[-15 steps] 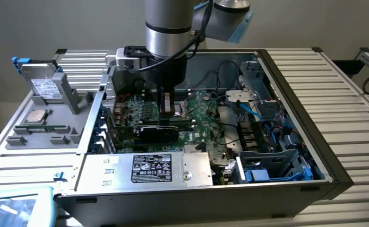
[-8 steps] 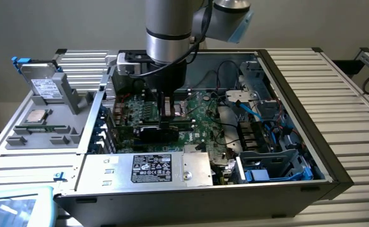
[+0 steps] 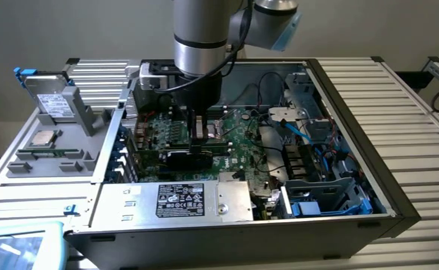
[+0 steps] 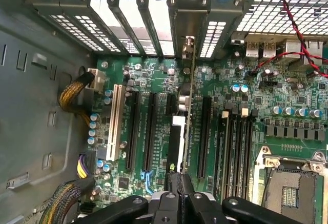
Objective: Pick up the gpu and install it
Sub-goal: 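Press down on the gpu until it lock into place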
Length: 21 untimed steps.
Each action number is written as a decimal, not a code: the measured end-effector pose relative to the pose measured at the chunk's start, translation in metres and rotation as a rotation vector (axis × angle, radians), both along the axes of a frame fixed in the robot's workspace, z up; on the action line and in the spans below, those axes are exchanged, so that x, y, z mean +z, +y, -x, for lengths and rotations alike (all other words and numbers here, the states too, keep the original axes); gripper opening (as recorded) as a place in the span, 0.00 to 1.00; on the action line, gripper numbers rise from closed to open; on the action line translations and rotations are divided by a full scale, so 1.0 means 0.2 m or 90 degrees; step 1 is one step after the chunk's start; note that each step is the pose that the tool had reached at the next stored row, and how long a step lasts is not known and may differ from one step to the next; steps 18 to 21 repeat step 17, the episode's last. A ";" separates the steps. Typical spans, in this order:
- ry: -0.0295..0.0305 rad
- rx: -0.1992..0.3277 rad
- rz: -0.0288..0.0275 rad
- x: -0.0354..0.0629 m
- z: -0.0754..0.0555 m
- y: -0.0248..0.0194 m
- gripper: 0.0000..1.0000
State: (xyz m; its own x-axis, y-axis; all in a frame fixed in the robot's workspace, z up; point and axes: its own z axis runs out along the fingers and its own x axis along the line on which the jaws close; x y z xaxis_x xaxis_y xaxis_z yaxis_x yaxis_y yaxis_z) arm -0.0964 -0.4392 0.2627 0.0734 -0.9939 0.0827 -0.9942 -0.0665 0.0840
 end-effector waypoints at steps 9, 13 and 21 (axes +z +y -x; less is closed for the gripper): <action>0.0003 0.000 0.0006 0.154 0.00 0.000 0.12; 0.0003 0.000 0.0006 0.154 0.00 0.000 0.12; 0.0004 0.000 0.0006 0.154 0.00 0.000 0.12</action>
